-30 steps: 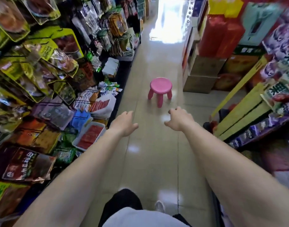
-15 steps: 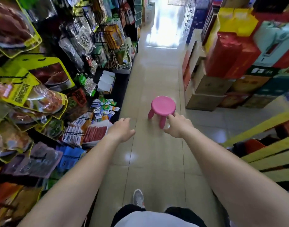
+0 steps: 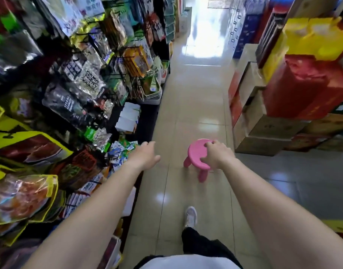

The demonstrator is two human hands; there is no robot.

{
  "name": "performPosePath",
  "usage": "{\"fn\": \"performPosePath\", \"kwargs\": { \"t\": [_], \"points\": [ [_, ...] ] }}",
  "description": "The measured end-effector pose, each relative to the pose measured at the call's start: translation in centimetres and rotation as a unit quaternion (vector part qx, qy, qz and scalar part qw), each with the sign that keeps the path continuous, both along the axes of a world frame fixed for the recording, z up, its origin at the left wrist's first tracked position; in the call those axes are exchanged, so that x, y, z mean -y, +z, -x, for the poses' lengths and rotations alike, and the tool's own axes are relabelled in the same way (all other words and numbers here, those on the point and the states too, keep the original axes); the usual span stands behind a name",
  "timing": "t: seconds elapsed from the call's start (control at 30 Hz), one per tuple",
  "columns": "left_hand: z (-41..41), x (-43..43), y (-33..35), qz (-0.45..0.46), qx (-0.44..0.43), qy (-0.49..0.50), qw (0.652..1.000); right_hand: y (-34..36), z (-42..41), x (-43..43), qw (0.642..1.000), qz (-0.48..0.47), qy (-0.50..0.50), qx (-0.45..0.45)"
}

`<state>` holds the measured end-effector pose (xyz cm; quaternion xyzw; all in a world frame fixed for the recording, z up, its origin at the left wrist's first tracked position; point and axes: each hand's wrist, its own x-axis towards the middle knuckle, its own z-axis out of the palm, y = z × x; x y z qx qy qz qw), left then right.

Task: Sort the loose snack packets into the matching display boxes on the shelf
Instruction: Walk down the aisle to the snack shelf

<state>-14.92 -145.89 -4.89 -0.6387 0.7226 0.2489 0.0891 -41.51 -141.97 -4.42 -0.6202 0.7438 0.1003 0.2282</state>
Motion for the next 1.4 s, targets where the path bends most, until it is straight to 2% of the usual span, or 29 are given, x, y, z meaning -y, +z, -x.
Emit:
{"fn": "performPosePath", "kwargs": {
  "t": [0.27, 0.37, 0.67, 0.87, 1.13, 1.4],
  "points": [
    [3.5, 14.4, 1.9, -0.018, 0.003, 0.049, 0.999, 1.1, 4.7, 18.0, 1.0, 0.013, 0.025, 0.01],
    [4.3, 18.9, 1.5, -0.031, 0.006, 0.04, 0.999, 0.8, 5.2, 23.5, 0.999, 0.012, 0.03, 0.01],
    [3.7, 37.9, -1.3, -0.036, 0.007, 0.008, 0.999, -1.3, 3.7, 41.3, 0.999, -0.015, 0.029, -0.014],
    [3.3, 51.6, -1.0, -0.043, -0.007, -0.008, 0.999, 0.3, 1.7, 53.4, 1.0, -0.013, 0.019, -0.019],
    [5.2, 63.8, -1.2, -0.05, -0.027, -0.02, 0.998, 0.1, 1.8, 63.8, 1.0, -0.02, 0.021, -0.01],
    [9.2, 77.0, -2.9, -0.052, -0.008, -0.017, 0.998, -2.5, 7.6, 77.8, 0.999, -0.029, 0.014, -0.005]
  ]
}}
